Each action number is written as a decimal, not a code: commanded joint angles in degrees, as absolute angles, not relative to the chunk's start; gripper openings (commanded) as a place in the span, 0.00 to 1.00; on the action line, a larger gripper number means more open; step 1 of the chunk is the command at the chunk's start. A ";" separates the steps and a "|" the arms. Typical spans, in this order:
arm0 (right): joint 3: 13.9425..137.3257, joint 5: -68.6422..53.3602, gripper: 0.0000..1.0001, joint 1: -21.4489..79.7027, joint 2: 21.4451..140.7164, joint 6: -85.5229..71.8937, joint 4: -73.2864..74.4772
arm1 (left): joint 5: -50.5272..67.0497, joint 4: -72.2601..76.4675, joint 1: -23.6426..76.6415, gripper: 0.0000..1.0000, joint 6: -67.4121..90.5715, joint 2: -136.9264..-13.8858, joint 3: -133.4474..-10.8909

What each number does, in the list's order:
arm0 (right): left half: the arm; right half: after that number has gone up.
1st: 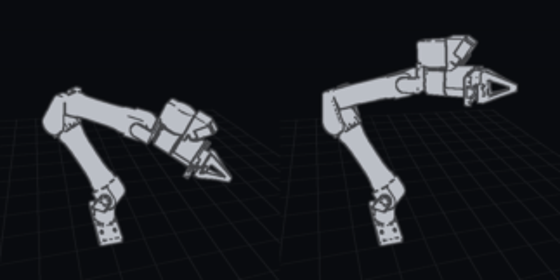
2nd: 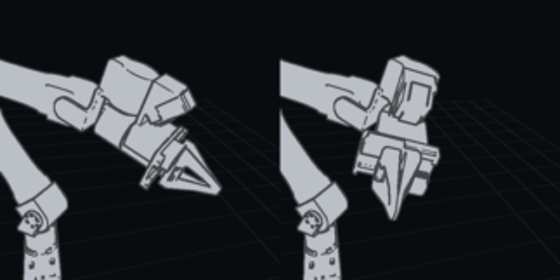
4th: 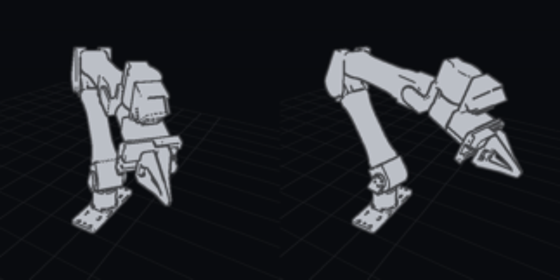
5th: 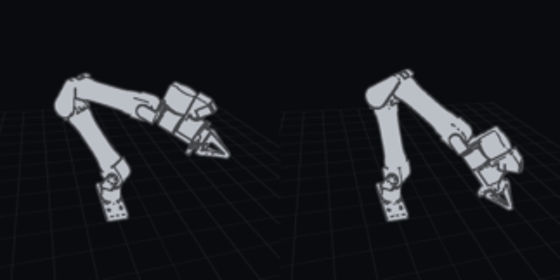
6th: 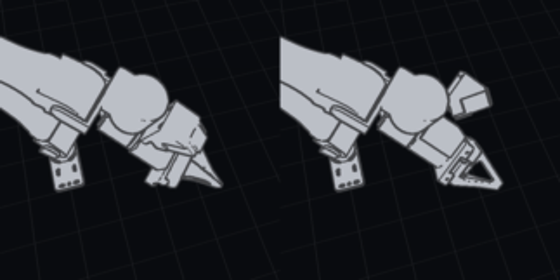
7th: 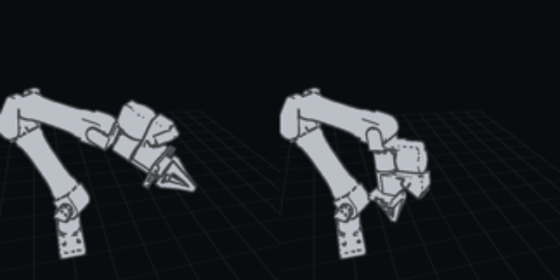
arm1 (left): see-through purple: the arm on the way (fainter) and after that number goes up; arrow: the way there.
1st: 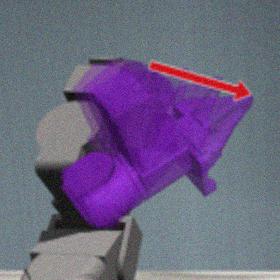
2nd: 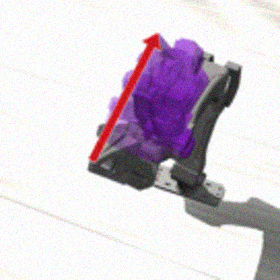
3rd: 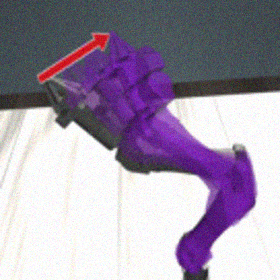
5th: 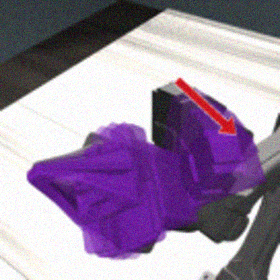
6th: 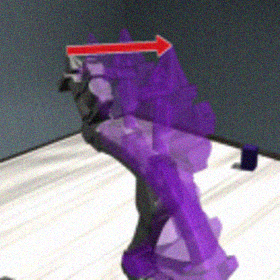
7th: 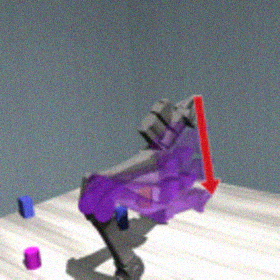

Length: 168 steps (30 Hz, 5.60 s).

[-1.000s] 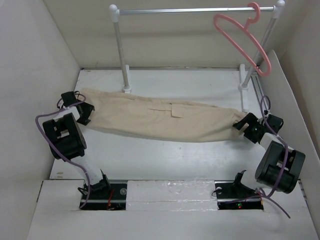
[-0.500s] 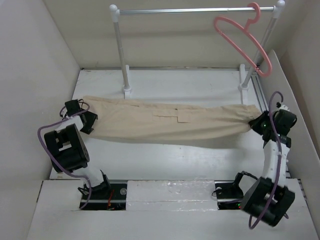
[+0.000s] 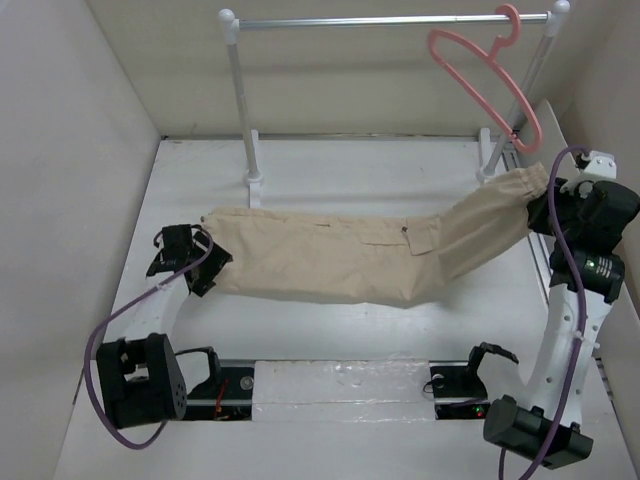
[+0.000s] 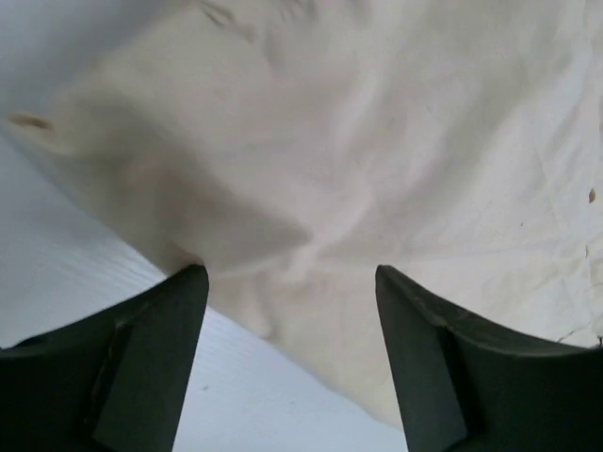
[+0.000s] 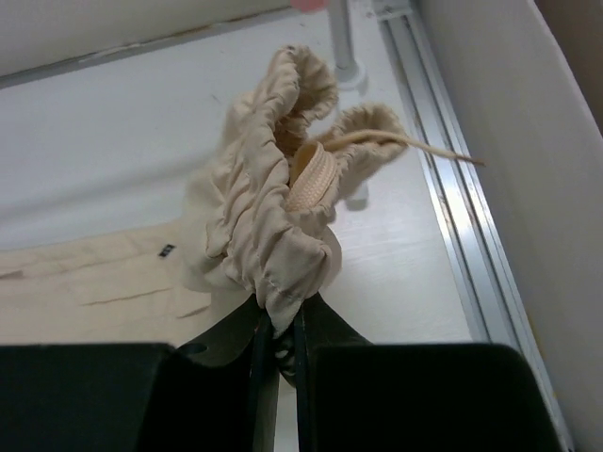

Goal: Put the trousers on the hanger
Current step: Fold the trousers at the center of the board, then pick up the hanger from the clothesline, then place the trousers on the hanger.

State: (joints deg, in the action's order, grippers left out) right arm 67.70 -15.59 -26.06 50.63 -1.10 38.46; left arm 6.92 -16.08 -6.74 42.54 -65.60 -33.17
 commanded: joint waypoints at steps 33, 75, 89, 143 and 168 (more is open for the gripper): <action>116.57 -1.95 1.00 65.40 116.31 -11.78 28.04 | -10.74 -32.35 -5.45 0.82 28.83 -60.38 -80.17; 67.63 -2.11 0.68 37.37 59.68 1.12 37.94 | -9.58 -19.25 18.26 0.58 35.86 -66.00 -60.81; 133.15 -18.63 0.71 -9.30 90.61 20.13 53.88 | -11.52 -11.87 48.60 0.00 34.90 -92.02 -66.98; 74.89 9.66 0.00 10.54 58.46 18.37 26.53 | -3.16 -26.45 51.50 0.62 32.70 -86.47 -107.90; 53.61 25.04 0.00 36.20 46.84 6.59 35.51 | -23.29 -32.26 55.55 0.56 38.67 -108.98 -125.33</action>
